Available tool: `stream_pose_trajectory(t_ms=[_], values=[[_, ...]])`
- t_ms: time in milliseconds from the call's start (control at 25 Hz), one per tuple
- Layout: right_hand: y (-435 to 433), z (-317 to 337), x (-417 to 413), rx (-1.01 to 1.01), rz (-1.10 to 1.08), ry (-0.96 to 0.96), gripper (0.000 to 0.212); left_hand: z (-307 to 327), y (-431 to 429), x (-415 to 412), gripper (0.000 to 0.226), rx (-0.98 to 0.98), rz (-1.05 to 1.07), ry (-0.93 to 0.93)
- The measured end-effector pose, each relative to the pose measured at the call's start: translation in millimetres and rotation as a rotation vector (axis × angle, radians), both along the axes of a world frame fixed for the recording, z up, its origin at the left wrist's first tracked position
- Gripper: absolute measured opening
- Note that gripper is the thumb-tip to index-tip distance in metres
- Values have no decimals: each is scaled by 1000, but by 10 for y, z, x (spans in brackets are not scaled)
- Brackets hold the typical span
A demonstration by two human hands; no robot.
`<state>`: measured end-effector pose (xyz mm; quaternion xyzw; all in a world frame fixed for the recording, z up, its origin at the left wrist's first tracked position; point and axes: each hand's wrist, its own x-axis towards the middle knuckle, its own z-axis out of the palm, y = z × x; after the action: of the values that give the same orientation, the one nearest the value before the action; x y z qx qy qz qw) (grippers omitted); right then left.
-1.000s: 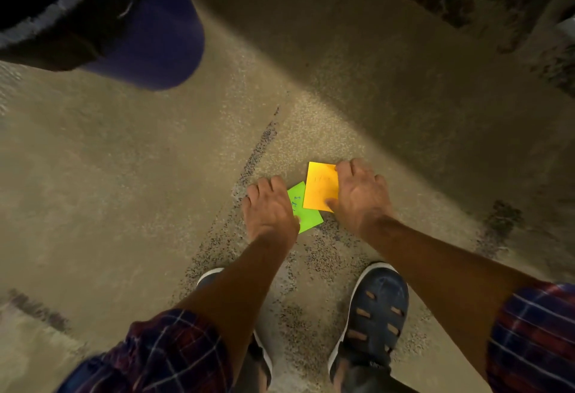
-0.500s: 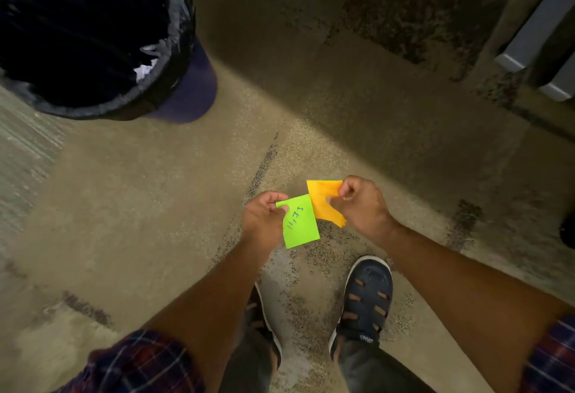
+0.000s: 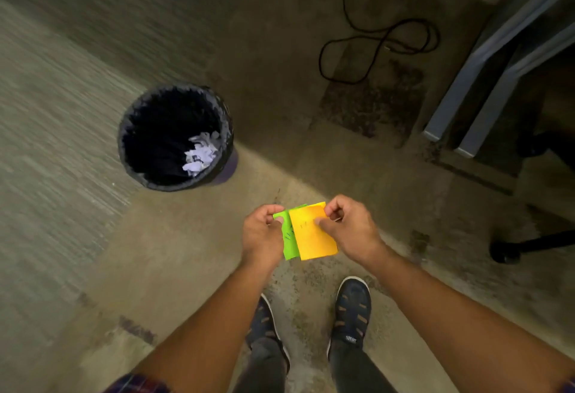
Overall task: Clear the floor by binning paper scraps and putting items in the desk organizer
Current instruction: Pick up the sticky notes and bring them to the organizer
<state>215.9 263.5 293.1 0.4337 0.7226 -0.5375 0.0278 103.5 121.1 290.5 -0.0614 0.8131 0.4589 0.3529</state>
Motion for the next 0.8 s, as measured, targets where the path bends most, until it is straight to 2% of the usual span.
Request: stream_pose_trajectory(t_ms=[160, 240, 360, 640, 800], values=[[104, 938, -2, 4, -73, 40, 25, 1030, 230, -17, 30, 140, 54, -45], [161, 1408, 46, 9, -115, 64, 21, 1523, 334, 3, 32, 170, 1, -91], [295, 1995, 171, 119, -146, 75, 19, 2134, 482, 70, 27, 232, -84, -133], [659, 3196, 619, 132, -201, 134, 17, 3404, 972, 357, 23, 317, -215, -102], [868, 3819, 857, 154, -267, 193, 29, 4038, 1213, 547, 27, 294, -355, -8]])
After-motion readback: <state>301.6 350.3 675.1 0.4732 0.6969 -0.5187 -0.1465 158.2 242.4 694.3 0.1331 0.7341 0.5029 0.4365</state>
